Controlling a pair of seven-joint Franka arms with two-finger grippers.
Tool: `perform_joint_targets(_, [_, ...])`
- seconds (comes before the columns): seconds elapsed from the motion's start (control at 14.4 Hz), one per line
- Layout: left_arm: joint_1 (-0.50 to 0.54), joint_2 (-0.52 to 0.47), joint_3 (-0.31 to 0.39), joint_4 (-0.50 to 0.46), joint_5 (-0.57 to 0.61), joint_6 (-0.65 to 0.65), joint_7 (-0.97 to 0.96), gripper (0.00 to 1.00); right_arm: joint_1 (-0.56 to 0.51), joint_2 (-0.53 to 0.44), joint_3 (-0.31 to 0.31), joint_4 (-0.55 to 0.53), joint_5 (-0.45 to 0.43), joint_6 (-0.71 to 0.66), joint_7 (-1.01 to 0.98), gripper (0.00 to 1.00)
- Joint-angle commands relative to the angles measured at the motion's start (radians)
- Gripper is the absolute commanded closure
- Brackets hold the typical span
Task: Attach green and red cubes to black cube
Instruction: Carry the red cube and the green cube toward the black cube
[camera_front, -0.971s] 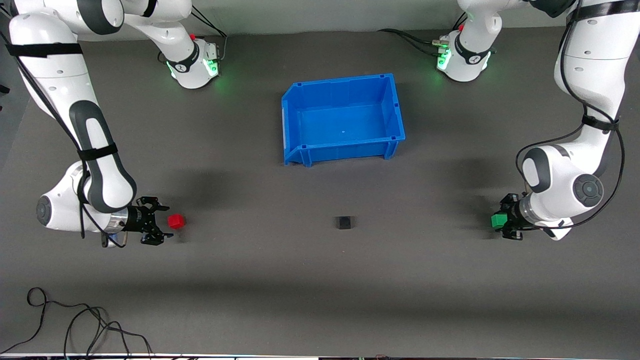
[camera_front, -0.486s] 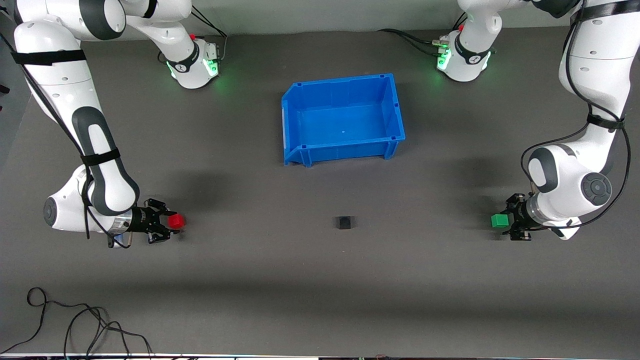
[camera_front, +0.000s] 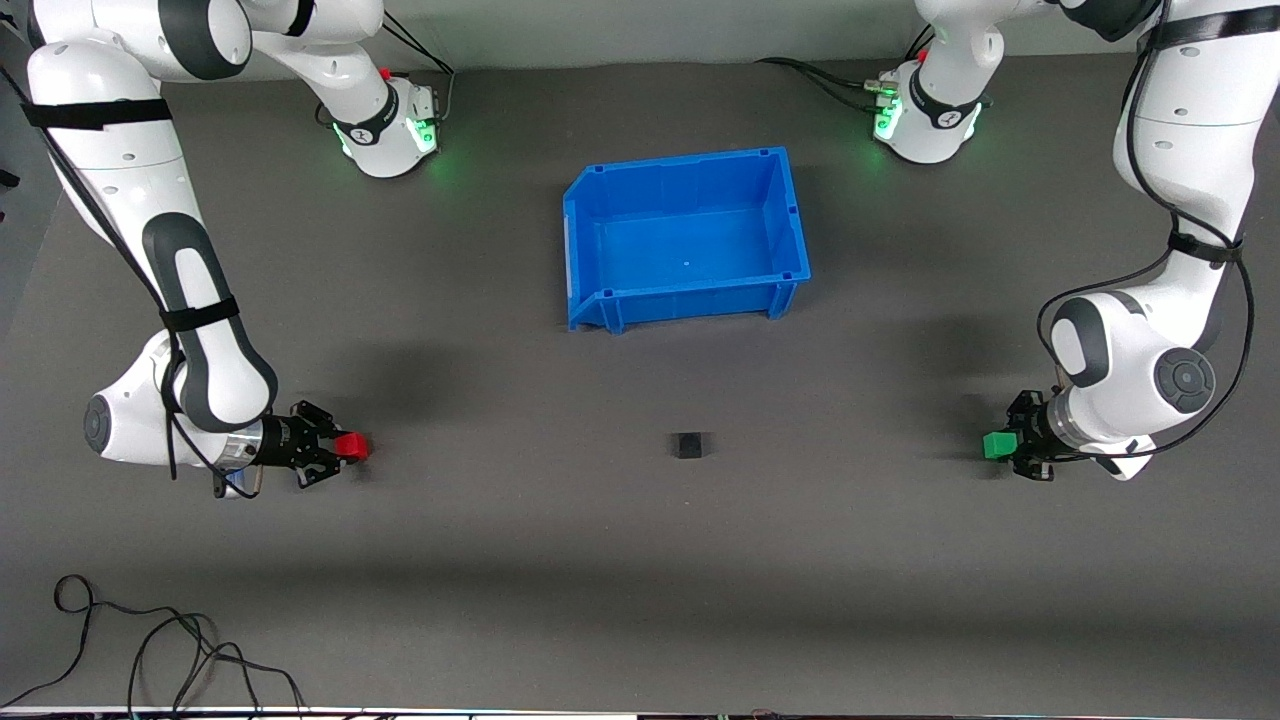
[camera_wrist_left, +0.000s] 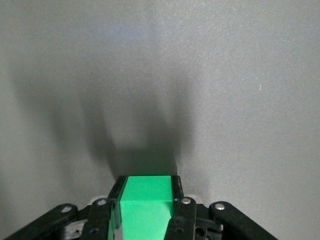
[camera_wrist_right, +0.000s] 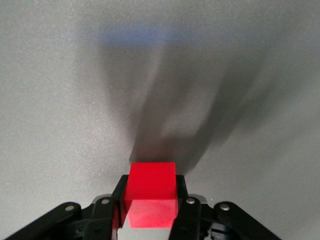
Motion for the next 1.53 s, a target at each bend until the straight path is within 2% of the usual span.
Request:
perform_joint_targets(0.0, [-0.023, -0.009, 0.000, 0.032, -0.008, -0.011, -0.067, 1.00, 0.001, -0.001, -0.001, 0.011, 0.029, -0.002, -0.029, 0.84])
perform_joint_targets(0.14, [-0.075, -0.011, 0.001, 0.084, -0.007, -0.022, -0.140, 1.00, 0.002, -0.004, -0.001, 0.014, 0.031, -0.004, -0.028, 0.84])
perform_joint_targets(0.35, [-0.124, 0.008, 0.002, 0.158, 0.007, -0.115, -0.210, 1.00, 0.025, -0.039, 0.010, 0.041, 0.031, -0.048, 0.043, 0.84])
perform_joint_targets(0.76, [-0.254, 0.014, 0.000, 0.158, -0.008, -0.134, -0.242, 1.00, 0.226, -0.024, 0.010, 0.167, 0.032, -0.055, 0.369, 0.87])
perform_joint_targets(0.9, [-0.312, 0.022, -0.002, 0.167, -0.010, -0.132, -0.335, 1.00, 0.287, 0.001, 0.010, 0.220, 0.034, -0.049, 0.467, 0.87])
perform_joint_targets(1.04, [-0.354, 0.045, -0.005, 0.190, -0.010, -0.118, -0.395, 1.00, 0.351, 0.014, 0.010, 0.244, 0.034, -0.009, 0.556, 0.87])
perform_joint_targets(1.25, [-0.401, 0.129, -0.011, 0.282, -0.072, -0.118, -0.444, 1.00, 0.454, 0.051, 0.010, 0.245, 0.034, 0.103, 0.672, 0.87])
perform_joint_targets(1.46, [-0.474, 0.155, -0.015, 0.293, -0.083, -0.092, -0.470, 1.00, 0.545, 0.112, 0.012, 0.291, 0.032, 0.160, 0.803, 0.87])
